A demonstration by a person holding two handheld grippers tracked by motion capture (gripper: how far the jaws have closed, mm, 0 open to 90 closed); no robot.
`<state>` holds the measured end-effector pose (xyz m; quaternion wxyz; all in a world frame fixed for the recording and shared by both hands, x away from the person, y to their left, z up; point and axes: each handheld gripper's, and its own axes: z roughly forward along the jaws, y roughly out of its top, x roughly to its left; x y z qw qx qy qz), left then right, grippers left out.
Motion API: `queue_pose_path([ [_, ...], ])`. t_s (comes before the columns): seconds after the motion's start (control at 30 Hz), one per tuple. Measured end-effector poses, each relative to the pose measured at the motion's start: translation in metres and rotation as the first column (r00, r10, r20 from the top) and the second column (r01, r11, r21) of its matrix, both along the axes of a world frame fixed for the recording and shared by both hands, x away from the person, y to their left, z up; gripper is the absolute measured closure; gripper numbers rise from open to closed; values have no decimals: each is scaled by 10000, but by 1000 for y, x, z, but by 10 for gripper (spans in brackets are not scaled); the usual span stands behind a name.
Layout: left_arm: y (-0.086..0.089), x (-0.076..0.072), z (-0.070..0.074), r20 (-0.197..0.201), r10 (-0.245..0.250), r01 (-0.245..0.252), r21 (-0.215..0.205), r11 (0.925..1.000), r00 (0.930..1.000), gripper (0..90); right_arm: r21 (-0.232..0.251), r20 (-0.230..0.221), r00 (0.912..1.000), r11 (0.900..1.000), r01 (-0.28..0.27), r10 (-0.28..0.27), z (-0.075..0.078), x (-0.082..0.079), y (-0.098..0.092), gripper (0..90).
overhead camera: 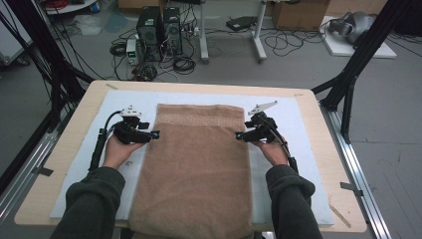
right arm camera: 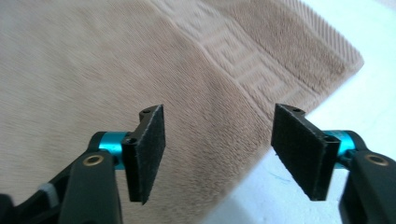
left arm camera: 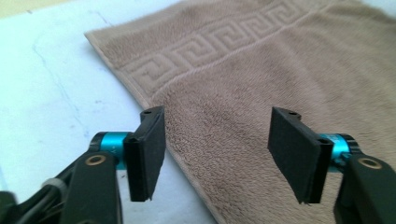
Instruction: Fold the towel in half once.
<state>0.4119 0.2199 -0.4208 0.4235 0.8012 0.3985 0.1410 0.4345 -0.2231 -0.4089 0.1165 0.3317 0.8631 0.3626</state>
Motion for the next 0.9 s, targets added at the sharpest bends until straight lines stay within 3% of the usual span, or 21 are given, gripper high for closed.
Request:
queue_pose_path([
  [0.13,-3,7,-12,-81,246,-243,374,9990,9997,446,-405,-30,9996,9988,273,-275,-16,8,2,406],
  [0.27,-1,12,-20,-142,510,-504,383,9980,9986,537,-477,-364,9976,9972,573,-591,-27,13,3,476],
  [0.43,-6,14,-24,-194,700,-680,885,9938,9974,651,-593,-201,9960,9946,854,-867,-28,13,4,624],
  [0.53,-5,15,-23,-377,669,-645,627,9959,9970,760,-711,-308,9982,9962,494,-517,-26,12,9,766],
  [0.6,-6,15,-23,-408,581,-556,601,9966,9975,838,-445,-544,9971,9977,513,-537,-26,13,8,820],
  [0.77,-2,12,-18,-506,567,-544,467,9974,9971,857,-82,-878,9935,9973,725,-730,-23,13,2,835],
  [0.9,3,7,-6,-198,437,-436,54,9990,9988,859,441,-745,9951,9967,680,-645,-11,10,-6,836],
])
